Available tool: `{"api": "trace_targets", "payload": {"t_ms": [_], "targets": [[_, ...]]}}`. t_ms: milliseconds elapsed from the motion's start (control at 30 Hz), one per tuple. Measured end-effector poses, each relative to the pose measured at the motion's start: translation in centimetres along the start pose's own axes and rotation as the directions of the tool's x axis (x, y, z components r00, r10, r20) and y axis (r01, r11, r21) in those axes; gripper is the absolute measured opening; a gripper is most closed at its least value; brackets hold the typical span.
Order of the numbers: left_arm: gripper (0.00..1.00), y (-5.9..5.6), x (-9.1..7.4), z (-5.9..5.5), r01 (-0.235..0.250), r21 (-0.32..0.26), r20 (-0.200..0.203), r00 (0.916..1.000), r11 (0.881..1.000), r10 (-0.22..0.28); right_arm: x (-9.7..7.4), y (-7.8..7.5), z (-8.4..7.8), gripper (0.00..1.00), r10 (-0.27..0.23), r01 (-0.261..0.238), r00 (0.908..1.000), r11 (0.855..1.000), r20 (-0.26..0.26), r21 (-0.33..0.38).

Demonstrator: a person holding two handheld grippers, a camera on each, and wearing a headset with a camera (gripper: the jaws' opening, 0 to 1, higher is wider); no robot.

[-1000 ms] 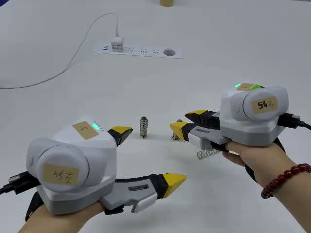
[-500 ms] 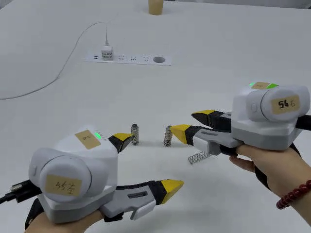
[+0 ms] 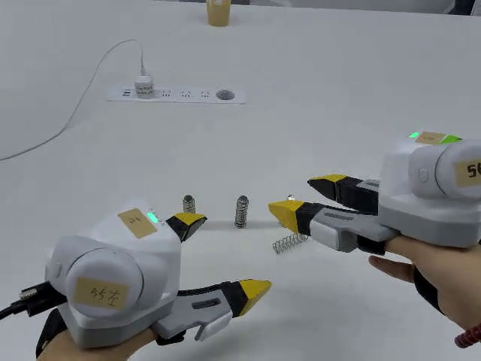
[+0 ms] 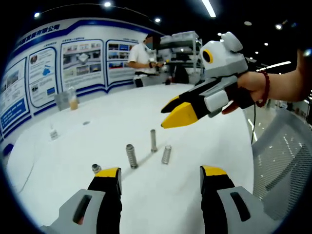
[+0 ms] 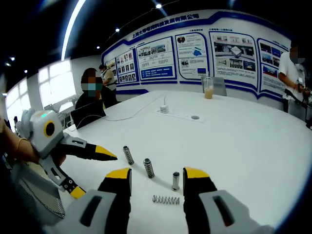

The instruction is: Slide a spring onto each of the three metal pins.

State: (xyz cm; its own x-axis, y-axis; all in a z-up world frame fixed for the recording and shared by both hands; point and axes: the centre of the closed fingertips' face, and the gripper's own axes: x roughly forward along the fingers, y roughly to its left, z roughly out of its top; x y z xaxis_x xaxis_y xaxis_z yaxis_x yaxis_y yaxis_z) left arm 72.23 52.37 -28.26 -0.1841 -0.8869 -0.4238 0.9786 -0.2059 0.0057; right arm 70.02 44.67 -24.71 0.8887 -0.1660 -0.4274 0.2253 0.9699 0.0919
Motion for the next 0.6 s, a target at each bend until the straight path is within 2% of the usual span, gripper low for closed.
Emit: {"api": "trace_targets", "payload": {"t_ms": [133, 267, 433, 600], "targets": [[0.62, 0.0, 0.4, 0.1, -0.002, 0.030, -0.001, 1.0000, 1.000, 0.002, -1.1, 0.0, -0.3, 0.44, 0.002, -0.003, 0.9999, 1.000, 0.016, 0.016], [0.61, 0.0, 0.8, 0.3, 0.004, 0.034, 0.000, 1.0000, 0.999, -0.004, -1.9, -0.1, -0.6, 0.45, -0.002, 0.002, 0.9997, 1.000, 0.024, 0.015], [0.58, -0.3, 1.6, 0.3, 0.018, 0.053, -0.010, 0.9998, 0.998, -0.018, -2.8, 0.2, -1.0, 0.46, 0.021, -0.022, 0.9988, 0.999, 0.044, 0.032], [0.54, -0.4, 2.8, -0.2, 0.024, 0.068, -0.029, 0.9993, 0.997, -0.022, -3.6, 0.3, -1.5, 0.46, 0.035, -0.038, 0.9975, 0.998, 0.061, 0.049]]}}
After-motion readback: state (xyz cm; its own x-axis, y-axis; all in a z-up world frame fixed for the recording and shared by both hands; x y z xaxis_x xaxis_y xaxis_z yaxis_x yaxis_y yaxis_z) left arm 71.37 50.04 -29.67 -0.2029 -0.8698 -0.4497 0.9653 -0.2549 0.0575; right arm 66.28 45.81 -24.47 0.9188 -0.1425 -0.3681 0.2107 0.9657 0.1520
